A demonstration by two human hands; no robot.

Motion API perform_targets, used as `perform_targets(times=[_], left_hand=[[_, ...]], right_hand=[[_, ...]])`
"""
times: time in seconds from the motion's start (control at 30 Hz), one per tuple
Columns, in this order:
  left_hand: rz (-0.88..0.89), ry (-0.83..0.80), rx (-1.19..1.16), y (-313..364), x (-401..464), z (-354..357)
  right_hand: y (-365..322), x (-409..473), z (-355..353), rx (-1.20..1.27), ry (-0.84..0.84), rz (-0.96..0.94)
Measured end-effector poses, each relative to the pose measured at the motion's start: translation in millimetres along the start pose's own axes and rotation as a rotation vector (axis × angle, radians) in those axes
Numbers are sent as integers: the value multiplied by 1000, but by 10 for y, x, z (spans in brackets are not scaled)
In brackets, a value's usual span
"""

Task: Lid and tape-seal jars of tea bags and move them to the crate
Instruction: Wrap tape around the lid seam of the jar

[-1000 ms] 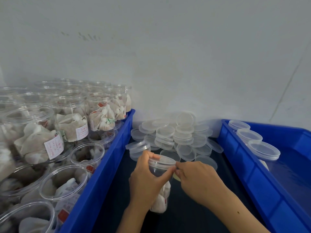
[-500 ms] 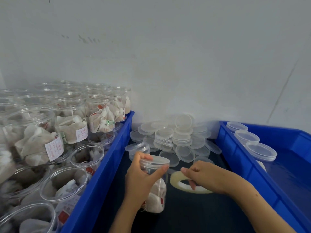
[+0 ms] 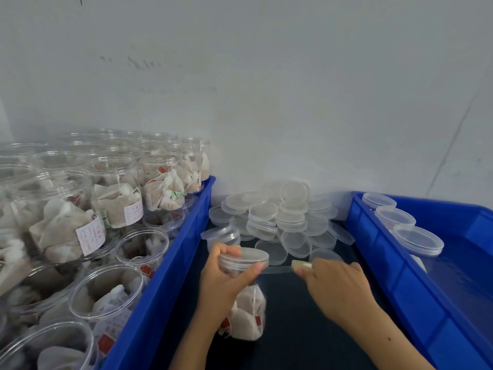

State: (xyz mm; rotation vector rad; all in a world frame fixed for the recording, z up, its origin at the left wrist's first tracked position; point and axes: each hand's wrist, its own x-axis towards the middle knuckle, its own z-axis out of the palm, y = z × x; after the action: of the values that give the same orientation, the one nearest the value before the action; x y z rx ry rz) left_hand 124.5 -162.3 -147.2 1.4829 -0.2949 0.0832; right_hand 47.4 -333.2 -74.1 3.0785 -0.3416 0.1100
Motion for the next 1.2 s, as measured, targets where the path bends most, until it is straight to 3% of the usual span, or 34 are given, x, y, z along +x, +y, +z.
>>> perform_targets(times=[0.13, 0.3, 0.4, 0.5, 0.73, 0.97, 1.2], left_hand=[[-27, -58, -114, -25, 18, 2], [-12, -151, -196, -42, 12, -14], [37, -243, -212, -51, 10, -30], [158, -231, -92, -25, 31, -55], [528, -68, 360, -21, 17, 36], [408, -97, 233, 17, -46, 107], [391, -78, 299, 2, -12, 76]], right_hand=[[-27, 68, 48, -33, 22, 12], [3, 25, -10, -100, -55, -131], [22, -27, -2, 6, -24, -140], [30, -77, -35, 180, 37, -95], [5, -80, -71, 244, 48, -150], [-9, -54, -2, 277, 43, -167], [-49, -9, 17, 244, 36, -175]])
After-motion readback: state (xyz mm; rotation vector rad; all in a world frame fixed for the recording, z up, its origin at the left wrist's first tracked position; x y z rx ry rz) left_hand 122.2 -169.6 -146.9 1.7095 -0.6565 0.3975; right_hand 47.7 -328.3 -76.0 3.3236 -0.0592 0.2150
